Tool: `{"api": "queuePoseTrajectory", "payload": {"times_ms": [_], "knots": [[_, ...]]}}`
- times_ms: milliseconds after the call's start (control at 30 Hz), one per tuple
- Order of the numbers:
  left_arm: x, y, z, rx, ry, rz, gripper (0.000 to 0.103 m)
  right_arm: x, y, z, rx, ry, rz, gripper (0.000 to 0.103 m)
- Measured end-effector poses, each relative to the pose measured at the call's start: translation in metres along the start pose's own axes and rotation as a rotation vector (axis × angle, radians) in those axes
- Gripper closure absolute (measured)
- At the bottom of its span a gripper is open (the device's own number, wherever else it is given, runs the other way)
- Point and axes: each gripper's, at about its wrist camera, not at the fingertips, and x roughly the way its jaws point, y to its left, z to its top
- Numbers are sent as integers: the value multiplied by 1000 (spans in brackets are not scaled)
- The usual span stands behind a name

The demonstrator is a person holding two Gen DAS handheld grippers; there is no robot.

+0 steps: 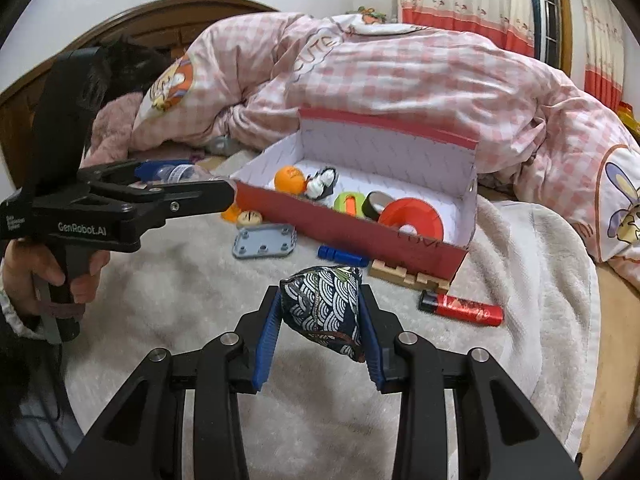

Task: Organize objects
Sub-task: 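Carry the bottle and the pouch up into the shoebox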

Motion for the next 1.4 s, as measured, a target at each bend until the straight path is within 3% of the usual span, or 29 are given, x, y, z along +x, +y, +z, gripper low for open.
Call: {"api": "queuePoseTrajectory", "payload": {"times_ms": [200, 400, 800, 1000, 1200, 1400], "knots": [[4, 2, 15, -28, -36, -9, 2, 4, -13, 10, 39, -56, -9, 65], [14, 9, 26, -65, -60, -18, 2, 15, -25, 16, 82, -57, -16, 65], [36, 27, 28, -94, -67, 6, 2, 25, -43, 26, 130, -92, -46, 65], [50, 28, 34, -48, -83, 31, 2, 36, -68, 30, 187, -120, -91, 65], [72, 38, 30, -47, -49, 47, 2, 47, -86, 39, 248, -143, -96, 65], [93, 48, 37, -59, -13, 61, 2, 63, -87, 52, 228, -150, -108, 65]]}}
